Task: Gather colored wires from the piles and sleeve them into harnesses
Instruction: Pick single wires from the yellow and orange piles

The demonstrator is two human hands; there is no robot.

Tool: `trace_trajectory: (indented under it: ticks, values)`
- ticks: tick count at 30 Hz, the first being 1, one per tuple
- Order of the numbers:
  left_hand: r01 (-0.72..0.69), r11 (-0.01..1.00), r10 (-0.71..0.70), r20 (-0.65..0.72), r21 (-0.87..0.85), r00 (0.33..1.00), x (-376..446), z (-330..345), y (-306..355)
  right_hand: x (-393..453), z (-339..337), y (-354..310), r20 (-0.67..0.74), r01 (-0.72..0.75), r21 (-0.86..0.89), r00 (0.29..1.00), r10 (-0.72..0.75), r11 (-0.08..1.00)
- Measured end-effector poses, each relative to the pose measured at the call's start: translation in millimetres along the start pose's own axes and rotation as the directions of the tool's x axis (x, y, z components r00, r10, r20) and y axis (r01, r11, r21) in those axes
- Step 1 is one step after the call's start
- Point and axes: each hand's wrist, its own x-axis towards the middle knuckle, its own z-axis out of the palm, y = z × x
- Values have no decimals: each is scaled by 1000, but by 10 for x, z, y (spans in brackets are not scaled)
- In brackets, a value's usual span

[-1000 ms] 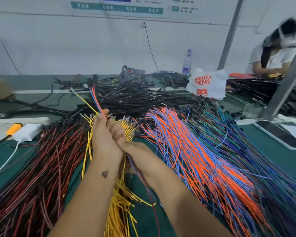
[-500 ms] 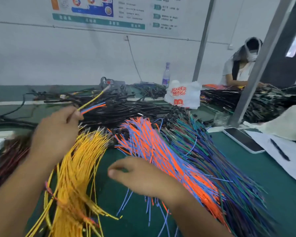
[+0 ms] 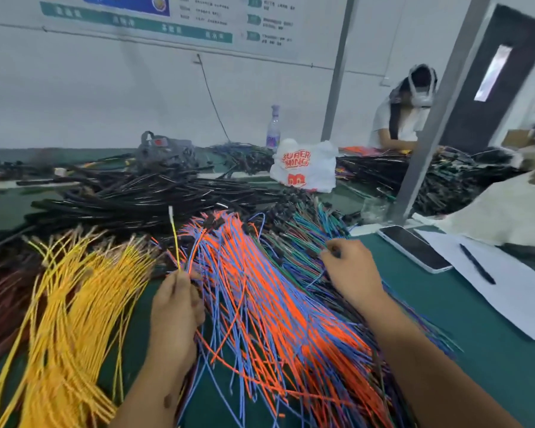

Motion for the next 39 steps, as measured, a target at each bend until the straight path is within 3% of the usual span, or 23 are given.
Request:
trace_trajectory:
  ticks: [4, 7, 18, 21, 24, 30, 34, 39]
  values:
    - [-14, 1000, 14, 8, -23, 1000, 12, 1, -32, 305, 183, -10, 25, -163, -129, 986, 167, 978]
    - [-25, 999, 26, 20, -28, 999, 28, -10, -59, 405, 319, -41, -37, -225, -227, 974, 223, 947]
    - [-22, 998, 20, 43, 52, 999, 60, -32, -119, 503, 329, 115, -152, -59, -241, 988, 23, 969]
    - [-26, 998, 24, 37, 57, 999, 64, -32, -132, 552, 290, 140, -66, -33, -220, 998, 19, 975]
    - [-31, 998, 29, 37, 61, 999, 73, -29, -141, 568, 301, 133, 98, 10, -362, 995, 27, 932]
    - [-40, 998, 38, 40, 41, 998, 77, -33, -147, 604, 305, 63, 142, 34, -442, 989, 32, 896]
    - [-44, 999, 44, 44, 11, 998, 89, -23, -161, 668, 239, 31, 164, 46, -320, 986, 8, 946]
    - [-35, 999, 36, 48, -9, 998, 102, -1, -163, 686, 74, 90, -63, 7, 1, 998, -7, 1000]
